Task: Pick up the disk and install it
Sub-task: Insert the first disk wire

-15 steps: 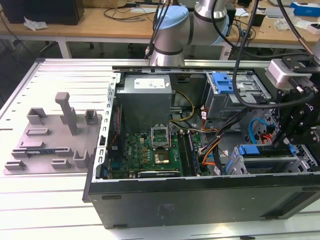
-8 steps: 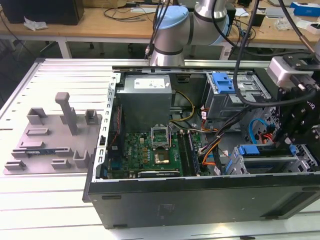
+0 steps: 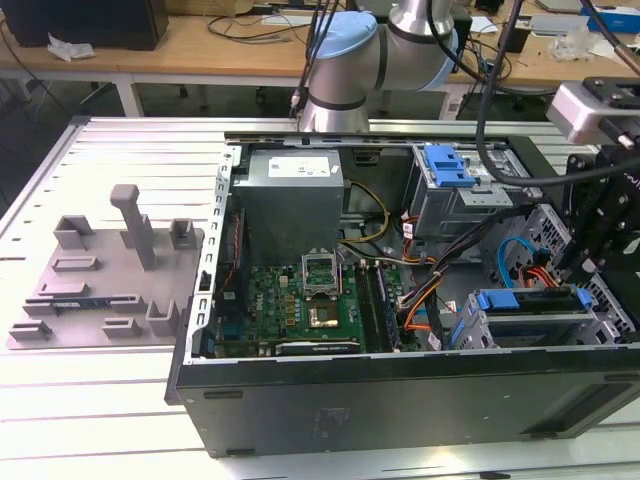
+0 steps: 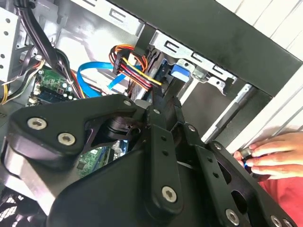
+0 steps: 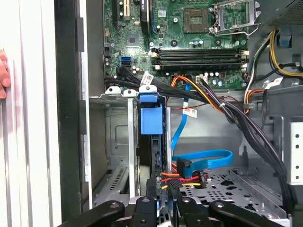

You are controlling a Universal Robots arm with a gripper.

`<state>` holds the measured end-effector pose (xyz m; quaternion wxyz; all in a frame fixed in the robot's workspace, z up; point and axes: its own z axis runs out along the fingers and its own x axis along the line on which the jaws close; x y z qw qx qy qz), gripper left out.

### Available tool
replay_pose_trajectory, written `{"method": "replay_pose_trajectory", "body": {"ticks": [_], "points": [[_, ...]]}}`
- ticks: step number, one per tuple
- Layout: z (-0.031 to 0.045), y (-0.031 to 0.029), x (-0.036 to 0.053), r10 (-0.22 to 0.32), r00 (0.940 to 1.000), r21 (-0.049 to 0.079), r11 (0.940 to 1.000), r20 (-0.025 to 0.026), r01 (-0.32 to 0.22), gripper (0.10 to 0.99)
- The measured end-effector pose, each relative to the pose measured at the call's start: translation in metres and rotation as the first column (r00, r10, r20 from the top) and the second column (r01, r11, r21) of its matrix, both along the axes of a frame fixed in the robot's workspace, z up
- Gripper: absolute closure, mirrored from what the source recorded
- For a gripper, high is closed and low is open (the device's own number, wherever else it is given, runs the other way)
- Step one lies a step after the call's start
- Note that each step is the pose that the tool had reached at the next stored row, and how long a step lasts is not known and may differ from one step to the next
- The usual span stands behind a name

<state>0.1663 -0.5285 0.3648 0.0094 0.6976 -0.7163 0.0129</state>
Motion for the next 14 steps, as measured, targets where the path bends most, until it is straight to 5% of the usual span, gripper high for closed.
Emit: {"method": "replay_pose_trajectory", "body": {"ticks": [3, 14], "points": [[0.0052, 0.0000, 0.0005, 0.000, 1.0000, 0.000, 1.0000, 0.0000, 0.000, 0.843], [0.0054, 0.0016, 0.0005, 0.000, 1.0000, 0.000, 1.0000, 0.0000, 0.000, 0.843]]}}
